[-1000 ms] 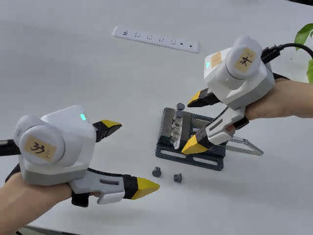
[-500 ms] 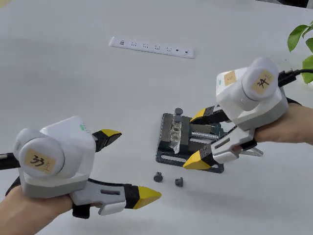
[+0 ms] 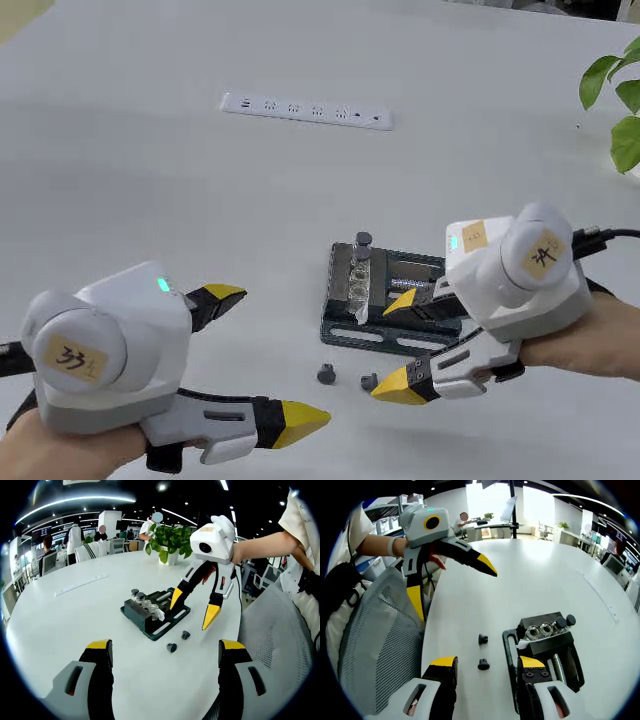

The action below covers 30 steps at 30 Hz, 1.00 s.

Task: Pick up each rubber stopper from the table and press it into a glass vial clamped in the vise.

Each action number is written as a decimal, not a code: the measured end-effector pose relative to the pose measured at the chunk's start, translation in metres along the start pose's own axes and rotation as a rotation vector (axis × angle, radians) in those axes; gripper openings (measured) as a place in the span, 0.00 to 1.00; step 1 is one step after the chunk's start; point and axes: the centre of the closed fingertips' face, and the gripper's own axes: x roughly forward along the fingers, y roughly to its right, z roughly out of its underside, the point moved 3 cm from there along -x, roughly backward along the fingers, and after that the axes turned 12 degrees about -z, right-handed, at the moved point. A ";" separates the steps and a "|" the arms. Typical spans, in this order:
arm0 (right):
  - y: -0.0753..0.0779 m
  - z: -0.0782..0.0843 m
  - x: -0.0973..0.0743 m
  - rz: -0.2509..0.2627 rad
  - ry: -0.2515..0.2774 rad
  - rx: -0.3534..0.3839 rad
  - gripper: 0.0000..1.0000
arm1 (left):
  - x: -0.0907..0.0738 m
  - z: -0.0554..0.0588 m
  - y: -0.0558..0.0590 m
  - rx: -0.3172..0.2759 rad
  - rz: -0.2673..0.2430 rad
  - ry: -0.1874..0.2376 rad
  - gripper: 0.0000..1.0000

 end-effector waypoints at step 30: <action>0.002 0.025 0.026 0.000 0.029 -0.018 0.11 | 0.002 0.003 0.006 -0.008 0.007 -0.015 0.84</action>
